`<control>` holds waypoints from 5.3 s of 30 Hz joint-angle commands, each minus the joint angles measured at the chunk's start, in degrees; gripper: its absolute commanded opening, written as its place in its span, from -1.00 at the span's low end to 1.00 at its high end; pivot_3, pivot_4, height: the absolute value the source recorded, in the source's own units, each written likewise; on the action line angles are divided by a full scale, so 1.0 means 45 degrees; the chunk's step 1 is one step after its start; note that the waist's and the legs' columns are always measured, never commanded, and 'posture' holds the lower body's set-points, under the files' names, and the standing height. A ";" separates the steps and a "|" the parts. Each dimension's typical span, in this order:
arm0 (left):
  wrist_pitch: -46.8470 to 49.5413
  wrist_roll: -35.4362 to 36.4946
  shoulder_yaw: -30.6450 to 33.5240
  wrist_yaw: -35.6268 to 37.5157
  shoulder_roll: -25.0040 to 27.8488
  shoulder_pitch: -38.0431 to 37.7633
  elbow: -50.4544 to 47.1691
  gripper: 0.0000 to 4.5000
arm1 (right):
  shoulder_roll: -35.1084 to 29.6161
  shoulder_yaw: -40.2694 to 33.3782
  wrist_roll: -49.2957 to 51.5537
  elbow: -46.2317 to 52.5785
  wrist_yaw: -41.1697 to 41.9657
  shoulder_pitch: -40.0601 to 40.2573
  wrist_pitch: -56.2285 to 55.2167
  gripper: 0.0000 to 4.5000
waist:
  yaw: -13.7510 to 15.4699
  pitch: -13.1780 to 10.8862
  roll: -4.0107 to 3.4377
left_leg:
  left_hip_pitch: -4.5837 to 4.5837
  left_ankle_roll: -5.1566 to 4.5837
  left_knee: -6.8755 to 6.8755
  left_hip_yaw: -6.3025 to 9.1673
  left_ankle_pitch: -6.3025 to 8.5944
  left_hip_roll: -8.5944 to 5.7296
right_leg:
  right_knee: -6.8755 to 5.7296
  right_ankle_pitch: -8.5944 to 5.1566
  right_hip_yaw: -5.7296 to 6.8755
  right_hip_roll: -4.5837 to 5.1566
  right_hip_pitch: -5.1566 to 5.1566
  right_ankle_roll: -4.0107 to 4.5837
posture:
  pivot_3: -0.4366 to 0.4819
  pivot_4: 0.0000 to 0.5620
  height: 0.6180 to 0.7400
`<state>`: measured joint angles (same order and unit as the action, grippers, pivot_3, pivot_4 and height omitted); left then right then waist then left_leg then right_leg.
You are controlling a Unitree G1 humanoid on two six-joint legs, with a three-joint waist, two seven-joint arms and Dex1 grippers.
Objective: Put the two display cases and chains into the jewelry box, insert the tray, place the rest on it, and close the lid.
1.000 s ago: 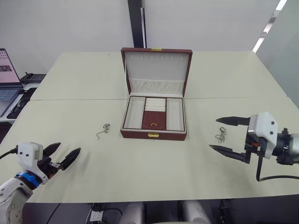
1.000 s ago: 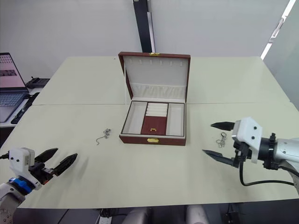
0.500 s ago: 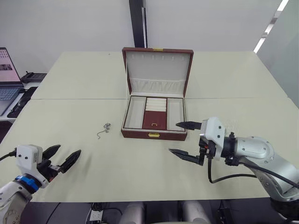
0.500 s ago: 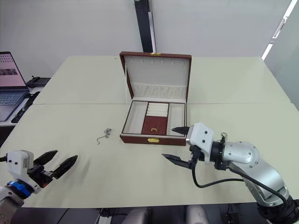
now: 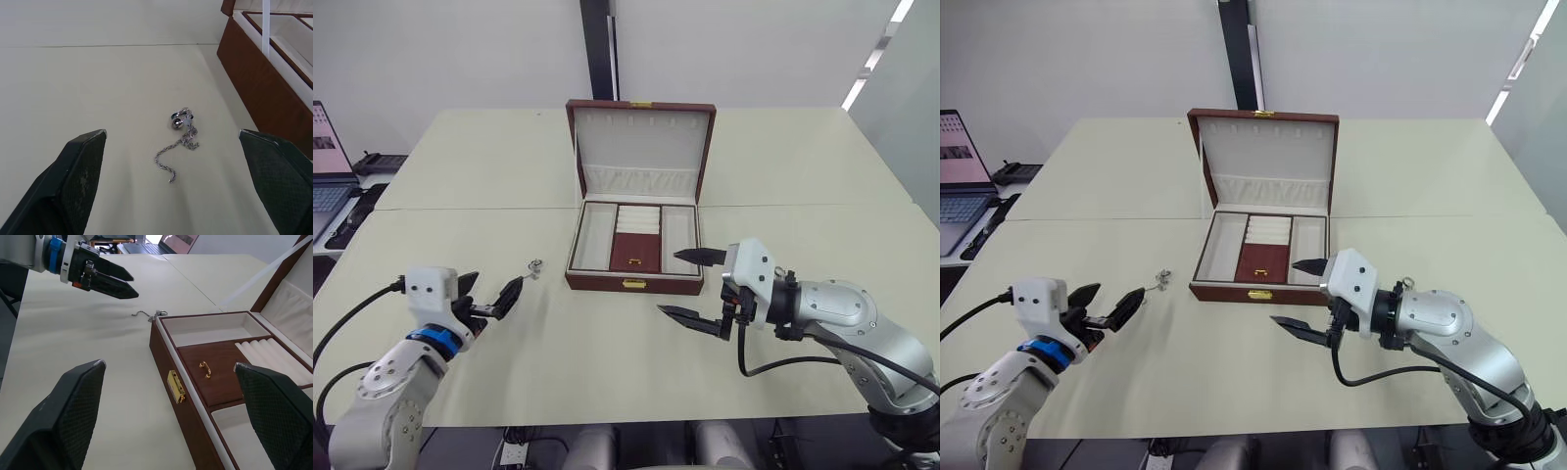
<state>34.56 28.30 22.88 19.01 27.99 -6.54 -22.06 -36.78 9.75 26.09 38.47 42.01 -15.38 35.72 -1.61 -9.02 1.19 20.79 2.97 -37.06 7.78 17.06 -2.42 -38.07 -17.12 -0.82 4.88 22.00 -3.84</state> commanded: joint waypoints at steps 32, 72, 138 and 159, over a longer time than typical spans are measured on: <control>0.3855 -0.1390 -0.1891 -0.2129 -0.0910 0.3160 0.1221 0.05 | -0.0129 0.0008 -0.0094 0.0596 0.0215 0.0976 -0.0517 1.00 | 0.0018 0.0000 0.0002 | 0.0005 0.0012 -0.0003 -0.0004 -0.0007 -0.0010 | -0.0002 0.0000 -0.0008 0.0004 0.0007 -0.0001 | -0.05 -0.47 1.00; -0.1160 0.0367 -0.0098 0.3827 0.2364 0.2456 0.0029 -1.00 | 0.0087 -0.0454 0.0304 0.0351 -0.0181 0.0551 -0.0131 1.00 | 0.0011 -0.0001 0.0001 | 0.0013 0.0010 -0.0001 0.0001 -0.0006 -0.0005 | 0.0004 0.0002 0.0001 0.0006 0.0010 -0.0003 | -0.05 -0.47 1.00; -0.2072 -0.1373 -0.0119 0.6449 0.4387 0.3337 0.4682 0.97 | -0.2017 -0.6039 0.0648 -0.0155 -0.0070 0.2748 -0.0167 1.00 | 0.0060 -0.0015 0.0000 | 0.0022 -0.0014 0.0001 -0.0012 0.0006 -0.0006 | 0.0005 0.0002 -0.0005 0.0011 0.0020 -0.0003 | -0.05 -0.47 1.00; -0.2813 -0.0940 0.1111 0.6096 0.3953 0.0231 0.4674 0.97 | -0.1120 -1.0243 -0.1347 -0.2943 0.1315 0.9950 -0.3580 1.00 | -0.0013 -0.0008 -0.0010 | -0.0008 -0.0047 0.0007 -0.0032 0.0025 0.0014 | -0.0005 0.0001 -0.0023 0.0005 0.0000 -0.0003 | -0.05 -0.47 1.00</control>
<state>21.63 23.26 25.78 46.79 45.10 -5.67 1.08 -41.88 -34.84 19.51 24.11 47.92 29.86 21.12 -1.67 -9.05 1.14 20.74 2.76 -37.03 7.65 17.17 -2.35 -38.09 -17.11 -0.92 4.90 21.98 -3.85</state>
